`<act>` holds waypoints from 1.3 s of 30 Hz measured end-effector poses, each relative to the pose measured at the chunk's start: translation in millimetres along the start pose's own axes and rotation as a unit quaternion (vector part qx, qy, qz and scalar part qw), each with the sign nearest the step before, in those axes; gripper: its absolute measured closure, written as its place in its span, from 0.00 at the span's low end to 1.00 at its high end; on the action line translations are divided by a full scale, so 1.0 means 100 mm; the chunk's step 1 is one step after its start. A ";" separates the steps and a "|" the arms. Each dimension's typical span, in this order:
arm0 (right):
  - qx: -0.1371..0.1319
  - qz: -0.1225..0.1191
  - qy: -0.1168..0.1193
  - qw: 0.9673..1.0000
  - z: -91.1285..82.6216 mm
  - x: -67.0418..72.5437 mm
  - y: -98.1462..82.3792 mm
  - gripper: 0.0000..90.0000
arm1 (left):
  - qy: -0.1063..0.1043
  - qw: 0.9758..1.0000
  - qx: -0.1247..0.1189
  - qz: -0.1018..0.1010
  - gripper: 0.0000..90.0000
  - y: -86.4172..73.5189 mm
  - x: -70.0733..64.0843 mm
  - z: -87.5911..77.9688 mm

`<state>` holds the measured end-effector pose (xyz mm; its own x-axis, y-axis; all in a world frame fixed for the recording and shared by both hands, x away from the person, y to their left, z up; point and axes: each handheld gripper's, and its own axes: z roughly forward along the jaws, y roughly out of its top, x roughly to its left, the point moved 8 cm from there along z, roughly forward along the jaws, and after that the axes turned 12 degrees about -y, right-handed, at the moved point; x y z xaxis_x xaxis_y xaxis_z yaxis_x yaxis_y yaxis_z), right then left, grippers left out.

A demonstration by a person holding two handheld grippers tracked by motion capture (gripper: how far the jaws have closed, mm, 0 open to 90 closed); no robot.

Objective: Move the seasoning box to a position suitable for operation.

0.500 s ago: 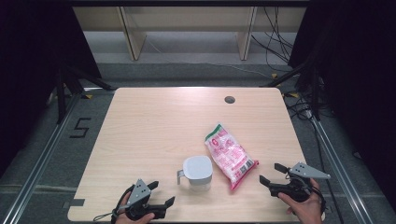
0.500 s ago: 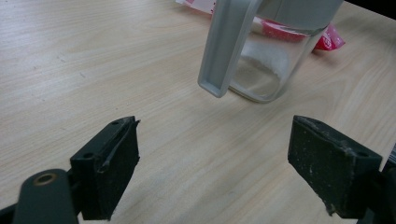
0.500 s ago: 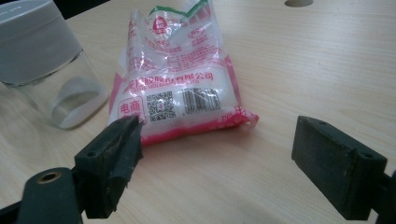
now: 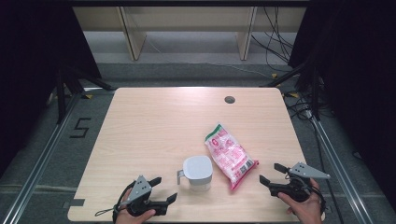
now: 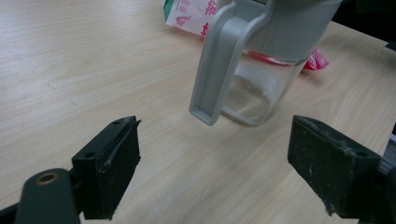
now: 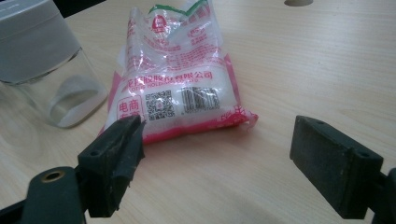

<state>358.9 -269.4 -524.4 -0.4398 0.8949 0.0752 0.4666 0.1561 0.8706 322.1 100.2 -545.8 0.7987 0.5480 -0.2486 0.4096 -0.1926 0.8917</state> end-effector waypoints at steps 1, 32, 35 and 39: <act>-0.001 0.003 0.001 1.000 0.00 0.00 0.00 0.21 | -0.003 1.000 -0.005 -0.003 0.20 0.03 -0.01 0.02; 0.010 0.013 0.007 1.000 0.01 0.04 -0.02 0.23 | -0.064 0.994 -0.013 0.083 0.66 0.42 -0.12 0.29; 0.010 0.015 0.007 1.000 0.00 0.04 -0.02 0.23 | -0.074 0.994 -0.014 0.084 0.68 0.44 -0.16 0.30; -0.003 -0.005 0.001 1.000 0.03 0.01 0.00 0.23 | -0.077 0.992 -0.003 0.099 0.70 0.44 -0.18 0.32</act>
<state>360.6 -267.8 -525.7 -0.4465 0.8922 0.0676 0.4576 0.1627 0.8742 340.0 55.5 -514.0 0.9211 0.3696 -0.1224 0.2359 -0.2798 0.9306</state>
